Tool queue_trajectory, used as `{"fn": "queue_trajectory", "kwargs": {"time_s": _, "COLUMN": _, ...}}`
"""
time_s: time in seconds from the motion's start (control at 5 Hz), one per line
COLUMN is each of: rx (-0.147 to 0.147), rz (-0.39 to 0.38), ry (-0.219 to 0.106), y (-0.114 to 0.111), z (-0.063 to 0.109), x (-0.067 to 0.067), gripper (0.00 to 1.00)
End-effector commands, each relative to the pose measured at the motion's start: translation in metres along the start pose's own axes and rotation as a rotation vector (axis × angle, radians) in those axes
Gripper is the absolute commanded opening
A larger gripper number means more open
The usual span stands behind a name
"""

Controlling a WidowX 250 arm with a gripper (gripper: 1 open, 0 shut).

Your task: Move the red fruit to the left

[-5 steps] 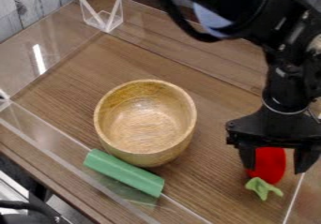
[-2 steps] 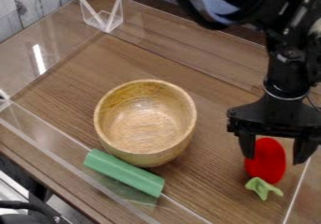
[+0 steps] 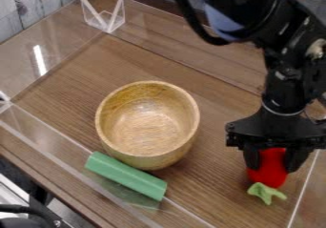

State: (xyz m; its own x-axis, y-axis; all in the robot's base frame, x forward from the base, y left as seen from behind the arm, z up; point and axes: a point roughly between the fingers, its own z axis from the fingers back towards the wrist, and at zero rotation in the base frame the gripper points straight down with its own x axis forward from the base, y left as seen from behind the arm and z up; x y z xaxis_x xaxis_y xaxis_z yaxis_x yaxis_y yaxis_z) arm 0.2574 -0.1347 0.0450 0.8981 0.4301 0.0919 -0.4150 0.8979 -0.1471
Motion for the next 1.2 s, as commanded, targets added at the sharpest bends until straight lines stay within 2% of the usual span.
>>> {"fn": "queue_trajectory", "kwargs": {"time_s": 0.0, "rx": -0.058, "rz": 0.061, "ry": -0.059, "y": -0.001, "z": 0.032, "x": 0.008, "gripper": 0.0}}
{"fn": "queue_trajectory", "kwargs": {"time_s": 0.2, "rx": -0.092, "rz": 0.121, "ry": -0.095, "y": 0.007, "z": 0.06, "x": 0.014, "gripper": 0.0}}
{"fn": "queue_trajectory", "kwargs": {"time_s": 0.4, "rx": -0.104, "rz": 0.217, "ry": -0.15, "y": 0.035, "z": 0.097, "x": 0.035, "gripper": 0.0}}
{"fn": "queue_trajectory", "kwargs": {"time_s": 0.6, "rx": -0.091, "rz": 0.306, "ry": -0.195, "y": 0.074, "z": 0.112, "x": 0.052, "gripper": 0.0}}
{"fn": "queue_trajectory", "kwargs": {"time_s": 0.8, "rx": -0.087, "rz": 0.286, "ry": -0.229, "y": 0.108, "z": 0.11, "x": 0.065, "gripper": 0.0}}
{"fn": "queue_trajectory", "kwargs": {"time_s": 1.0, "rx": -0.086, "rz": 0.231, "ry": -0.259, "y": 0.135, "z": 0.115, "x": 0.079, "gripper": 0.0}}
